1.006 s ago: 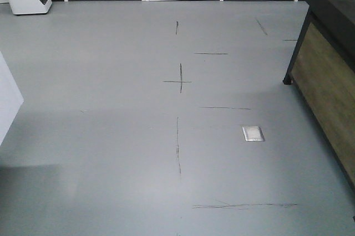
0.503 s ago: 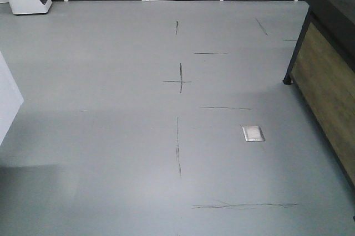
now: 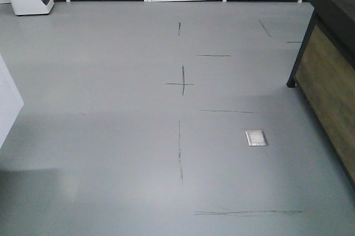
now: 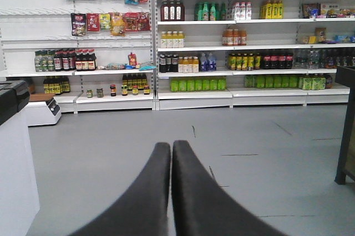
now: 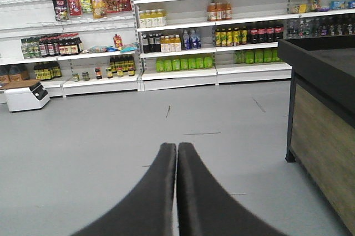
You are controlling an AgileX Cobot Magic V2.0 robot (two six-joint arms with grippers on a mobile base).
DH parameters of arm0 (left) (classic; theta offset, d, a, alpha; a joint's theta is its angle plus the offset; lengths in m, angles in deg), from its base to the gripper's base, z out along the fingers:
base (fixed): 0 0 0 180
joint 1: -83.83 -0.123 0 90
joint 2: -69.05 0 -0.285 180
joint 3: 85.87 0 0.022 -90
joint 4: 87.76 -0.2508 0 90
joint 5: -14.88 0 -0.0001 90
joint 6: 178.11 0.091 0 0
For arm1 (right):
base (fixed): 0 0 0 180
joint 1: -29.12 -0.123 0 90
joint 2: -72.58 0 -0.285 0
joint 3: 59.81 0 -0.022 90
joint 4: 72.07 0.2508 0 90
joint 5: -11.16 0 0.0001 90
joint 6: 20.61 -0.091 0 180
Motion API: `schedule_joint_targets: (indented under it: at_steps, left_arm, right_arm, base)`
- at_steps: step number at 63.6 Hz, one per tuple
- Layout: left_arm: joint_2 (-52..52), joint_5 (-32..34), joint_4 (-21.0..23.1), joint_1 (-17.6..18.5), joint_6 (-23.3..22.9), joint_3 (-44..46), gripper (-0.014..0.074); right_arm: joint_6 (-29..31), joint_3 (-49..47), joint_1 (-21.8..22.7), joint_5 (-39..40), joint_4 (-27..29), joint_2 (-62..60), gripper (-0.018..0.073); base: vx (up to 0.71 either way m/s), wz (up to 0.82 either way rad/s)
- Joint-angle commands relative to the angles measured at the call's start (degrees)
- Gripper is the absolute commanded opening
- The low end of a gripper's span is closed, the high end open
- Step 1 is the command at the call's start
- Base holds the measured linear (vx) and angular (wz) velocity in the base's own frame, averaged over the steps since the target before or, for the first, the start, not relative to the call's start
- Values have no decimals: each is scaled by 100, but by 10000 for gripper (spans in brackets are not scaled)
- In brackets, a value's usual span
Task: Pick three apples into basket with both arms
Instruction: 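Drive the base forward across the floor toward the fruit tables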
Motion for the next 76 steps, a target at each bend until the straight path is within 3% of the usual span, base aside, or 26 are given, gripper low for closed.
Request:
schedule_joint_targets:
  at_steps: [1,76]
  left_arm:
    - [-84,397,41,-11,-44,-131,-6]
    - [-84,397,41,-11,-44,-131,-6]
  right_arm:
    - [-7,83,39,429,-64,-60,-9]
    - [-7,83,39,429,-64,-60,-9]
  base:
    - [12,-2]
    - [10,4]
